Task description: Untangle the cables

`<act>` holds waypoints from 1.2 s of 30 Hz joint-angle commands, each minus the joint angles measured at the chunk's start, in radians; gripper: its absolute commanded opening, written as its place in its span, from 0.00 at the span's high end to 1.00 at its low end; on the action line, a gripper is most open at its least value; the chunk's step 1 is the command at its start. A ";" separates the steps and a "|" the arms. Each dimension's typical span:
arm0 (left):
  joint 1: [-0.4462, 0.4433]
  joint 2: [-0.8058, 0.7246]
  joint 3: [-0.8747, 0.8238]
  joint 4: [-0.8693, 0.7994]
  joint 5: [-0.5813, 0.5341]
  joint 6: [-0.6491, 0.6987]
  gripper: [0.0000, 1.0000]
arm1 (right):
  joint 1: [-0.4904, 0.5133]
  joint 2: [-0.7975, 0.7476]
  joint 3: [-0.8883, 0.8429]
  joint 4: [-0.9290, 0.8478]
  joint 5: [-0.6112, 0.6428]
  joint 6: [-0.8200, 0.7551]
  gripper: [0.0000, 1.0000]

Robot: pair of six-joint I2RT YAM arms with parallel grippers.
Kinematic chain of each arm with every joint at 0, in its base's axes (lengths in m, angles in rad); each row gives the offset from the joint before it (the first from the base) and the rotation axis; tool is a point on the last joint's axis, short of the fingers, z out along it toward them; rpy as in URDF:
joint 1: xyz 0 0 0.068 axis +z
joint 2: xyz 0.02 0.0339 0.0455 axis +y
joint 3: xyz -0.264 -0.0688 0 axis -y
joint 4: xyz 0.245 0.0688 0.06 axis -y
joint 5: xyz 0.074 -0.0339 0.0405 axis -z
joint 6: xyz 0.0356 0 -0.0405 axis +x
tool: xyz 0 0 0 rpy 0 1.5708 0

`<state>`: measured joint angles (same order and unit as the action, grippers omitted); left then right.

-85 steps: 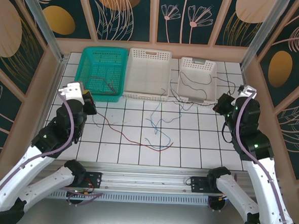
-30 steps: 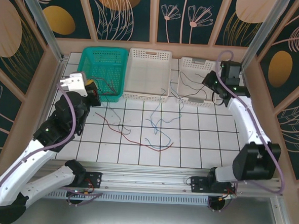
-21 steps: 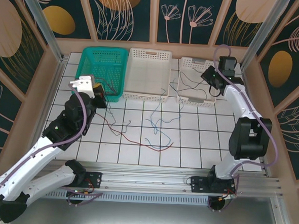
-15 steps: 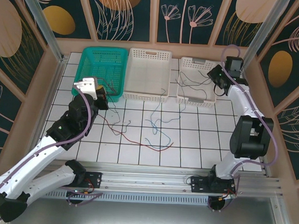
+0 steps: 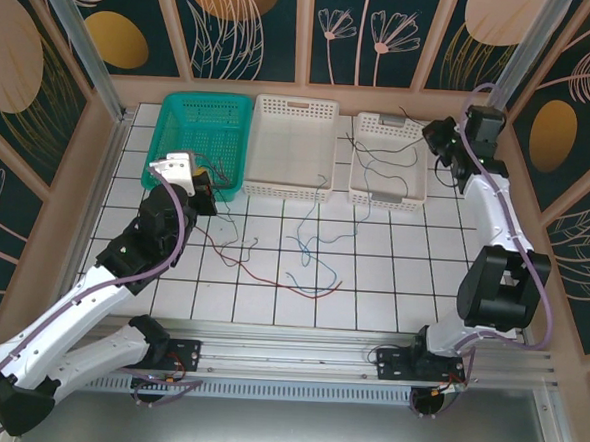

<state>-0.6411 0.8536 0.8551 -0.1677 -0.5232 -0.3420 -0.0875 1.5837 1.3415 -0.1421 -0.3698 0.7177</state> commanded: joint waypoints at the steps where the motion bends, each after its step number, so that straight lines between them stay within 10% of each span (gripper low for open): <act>1: 0.004 0.004 -0.012 0.027 0.000 0.014 1.00 | 0.006 0.015 -0.023 0.042 -0.036 0.039 1.00; 12: 0.003 0.027 -0.011 0.033 0.015 0.008 1.00 | 0.139 0.031 0.025 -0.098 0.378 -0.085 1.00; 36: 0.003 0.040 -0.011 0.030 0.038 0.007 1.00 | 0.152 0.289 0.078 -0.201 0.589 -0.037 1.00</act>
<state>-0.6411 0.8913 0.8524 -0.1673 -0.4973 -0.3420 0.0410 1.8221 1.3849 -0.2859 0.1574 0.6914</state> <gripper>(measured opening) 0.061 0.042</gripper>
